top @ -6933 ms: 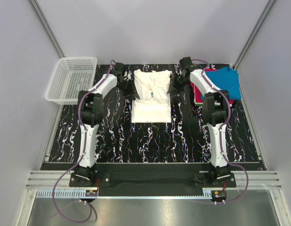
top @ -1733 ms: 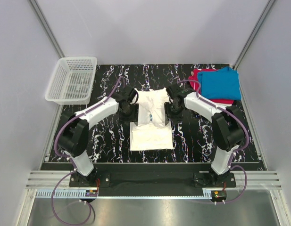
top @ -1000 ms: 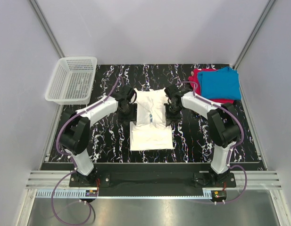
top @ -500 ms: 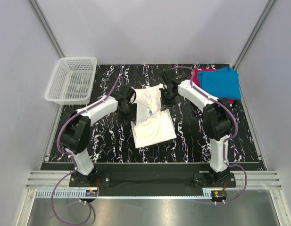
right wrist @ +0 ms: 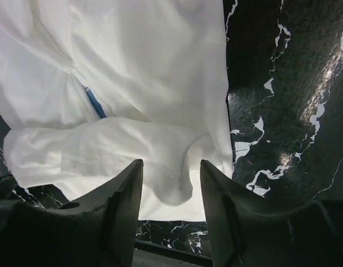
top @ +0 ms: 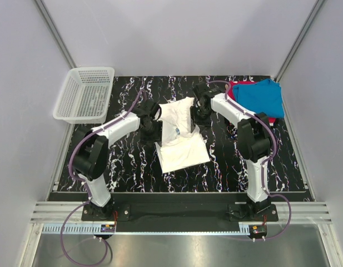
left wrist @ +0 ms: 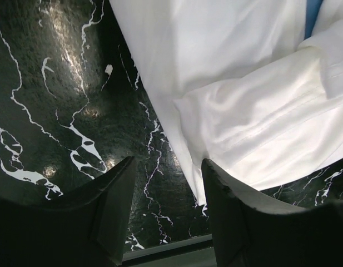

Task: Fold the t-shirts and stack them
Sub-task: Fold the tshirt

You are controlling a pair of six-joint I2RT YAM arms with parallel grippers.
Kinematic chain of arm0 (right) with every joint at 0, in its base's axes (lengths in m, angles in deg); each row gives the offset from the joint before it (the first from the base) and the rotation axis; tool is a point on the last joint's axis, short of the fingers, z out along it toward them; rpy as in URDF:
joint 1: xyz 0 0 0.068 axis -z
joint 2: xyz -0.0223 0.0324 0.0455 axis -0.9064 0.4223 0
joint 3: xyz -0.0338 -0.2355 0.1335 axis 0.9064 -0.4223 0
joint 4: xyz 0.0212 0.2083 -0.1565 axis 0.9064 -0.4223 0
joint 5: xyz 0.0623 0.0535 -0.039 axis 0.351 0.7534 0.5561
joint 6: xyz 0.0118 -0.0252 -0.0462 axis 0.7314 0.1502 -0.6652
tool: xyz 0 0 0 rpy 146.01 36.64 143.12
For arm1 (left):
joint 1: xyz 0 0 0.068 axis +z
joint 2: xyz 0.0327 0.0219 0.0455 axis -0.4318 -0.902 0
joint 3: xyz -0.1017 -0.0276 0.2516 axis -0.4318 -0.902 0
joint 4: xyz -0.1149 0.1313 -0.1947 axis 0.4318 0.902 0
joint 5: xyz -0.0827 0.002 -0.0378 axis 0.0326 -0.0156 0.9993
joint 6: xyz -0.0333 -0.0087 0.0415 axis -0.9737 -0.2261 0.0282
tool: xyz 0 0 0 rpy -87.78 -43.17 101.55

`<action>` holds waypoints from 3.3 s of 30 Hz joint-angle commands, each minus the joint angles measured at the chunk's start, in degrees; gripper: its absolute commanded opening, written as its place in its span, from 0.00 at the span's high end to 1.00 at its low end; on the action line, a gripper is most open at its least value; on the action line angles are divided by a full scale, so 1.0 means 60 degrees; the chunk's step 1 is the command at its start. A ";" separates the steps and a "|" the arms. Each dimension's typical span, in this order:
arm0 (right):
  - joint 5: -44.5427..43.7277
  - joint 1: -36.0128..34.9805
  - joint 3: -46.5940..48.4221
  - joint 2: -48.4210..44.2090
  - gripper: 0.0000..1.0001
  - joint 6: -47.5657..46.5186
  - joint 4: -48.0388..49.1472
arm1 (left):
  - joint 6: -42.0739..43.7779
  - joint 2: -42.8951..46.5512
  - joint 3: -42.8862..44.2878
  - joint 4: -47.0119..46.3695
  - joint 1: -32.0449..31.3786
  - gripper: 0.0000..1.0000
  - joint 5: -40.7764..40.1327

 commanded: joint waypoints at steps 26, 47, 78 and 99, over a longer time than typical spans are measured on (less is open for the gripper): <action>0.0635 -0.1903 -0.3264 -0.5784 0.00 0.3075 0.1619 | -0.2619 0.3541 0.0099 0.1019 -0.1045 0.01 -0.2633; -0.1386 -0.0555 -0.3703 -0.4790 0.00 0.1345 0.1855 | -0.2048 0.2476 0.1269 0.0579 -0.1396 0.01 -0.2165; -0.1386 -0.1507 -0.7395 -0.3777 0.00 0.2239 0.4344 | -0.1403 0.0802 -0.1380 -0.1618 -0.3037 0.01 -0.1300; -0.0654 -0.2444 -0.6061 -0.3512 0.00 0.3703 0.2778 | -0.1315 0.1827 -0.1746 -0.0945 -0.2510 0.01 -0.2106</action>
